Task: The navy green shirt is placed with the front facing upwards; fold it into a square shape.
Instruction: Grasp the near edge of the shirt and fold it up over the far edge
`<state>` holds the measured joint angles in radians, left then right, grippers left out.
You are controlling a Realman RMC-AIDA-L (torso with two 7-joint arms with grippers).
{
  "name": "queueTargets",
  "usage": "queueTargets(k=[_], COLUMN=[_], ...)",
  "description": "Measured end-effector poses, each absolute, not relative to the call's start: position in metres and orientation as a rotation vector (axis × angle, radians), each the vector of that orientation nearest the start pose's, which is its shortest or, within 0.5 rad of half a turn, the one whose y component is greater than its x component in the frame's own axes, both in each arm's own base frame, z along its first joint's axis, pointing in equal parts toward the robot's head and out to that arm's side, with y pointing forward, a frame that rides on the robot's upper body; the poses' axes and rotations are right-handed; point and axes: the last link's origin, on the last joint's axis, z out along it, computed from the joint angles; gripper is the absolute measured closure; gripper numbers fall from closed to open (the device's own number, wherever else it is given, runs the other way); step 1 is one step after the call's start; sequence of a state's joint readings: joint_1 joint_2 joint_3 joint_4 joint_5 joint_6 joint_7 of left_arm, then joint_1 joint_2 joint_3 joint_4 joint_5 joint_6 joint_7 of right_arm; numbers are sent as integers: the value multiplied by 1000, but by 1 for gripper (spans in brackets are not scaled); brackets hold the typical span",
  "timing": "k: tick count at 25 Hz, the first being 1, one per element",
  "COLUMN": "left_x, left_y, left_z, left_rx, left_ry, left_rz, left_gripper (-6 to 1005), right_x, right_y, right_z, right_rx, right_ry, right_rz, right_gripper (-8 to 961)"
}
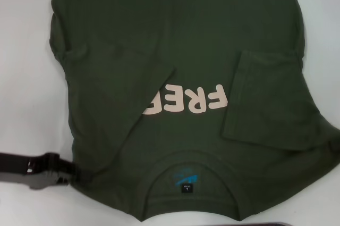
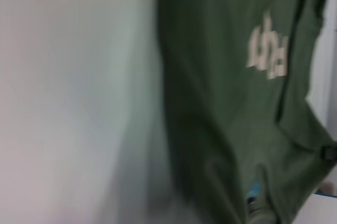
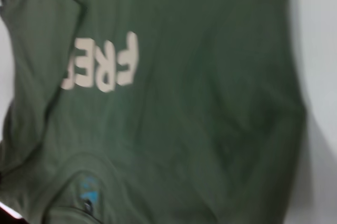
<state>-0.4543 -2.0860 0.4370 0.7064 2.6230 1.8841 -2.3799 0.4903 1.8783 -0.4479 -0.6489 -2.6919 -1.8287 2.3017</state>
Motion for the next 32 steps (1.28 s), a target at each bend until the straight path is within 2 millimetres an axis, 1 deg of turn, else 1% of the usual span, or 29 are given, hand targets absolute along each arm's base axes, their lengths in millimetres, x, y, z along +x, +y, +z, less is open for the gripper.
queueTargets(k=[4, 5, 6, 7, 12, 13, 14, 15, 16, 19, 24, 28, 32], left_x=[-309, -305, -300, -295, -274, -271, -266, -263, -263, -259, -255, -251, -253], left_y=[251, 256, 263, 268, 306, 312, 326, 333, 333, 347, 366, 379, 391], left_z=[3, 3, 4, 5, 10, 10, 5, 2, 2, -2, 2, 8, 12], left_rx=[2084, 2095, 2109, 2120, 2194, 2206, 2230, 2243, 2243, 2275, 2290, 2285, 2260], left_ry=[2083, 2071, 2054, 2040, 2028, 2037, 2055, 2067, 2067, 2097, 2150, 2174, 2230], left_rz=[285, 304, 327, 349, 431, 441, 460, 468, 468, 495, 659, 802, 943], left_gripper=[956, 956, 956, 956, 956, 956, 956, 956, 956, 956, 956, 956, 956], right_x=[350, 342, 342, 338, 319, 314, 310, 306, 303, 295, 283, 279, 282], right_y=[273, 281, 281, 286, 313, 319, 324, 330, 335, 347, 362, 370, 375], right_z=[79, 80, 80, 81, 88, 90, 91, 93, 94, 97, 104, 108, 109], right_rx=[-2297, -2324, -2324, -2336, -2367, -2371, -2373, -2370, -2368, -2360, -2334, -2295, -2246], right_ry=[2114, 2085, 2085, 2069, 1996, 1980, 1964, 1948, 1929, 1893, 1854, 1837, 1833], right_rz=[64, 79, 79, 83, 121, 142, 161, 181, 193, 207, 298, 370, 404], right_gripper=[939, 939, 939, 940, 940, 941, 941, 941, 941, 940, 940, 939, 939])
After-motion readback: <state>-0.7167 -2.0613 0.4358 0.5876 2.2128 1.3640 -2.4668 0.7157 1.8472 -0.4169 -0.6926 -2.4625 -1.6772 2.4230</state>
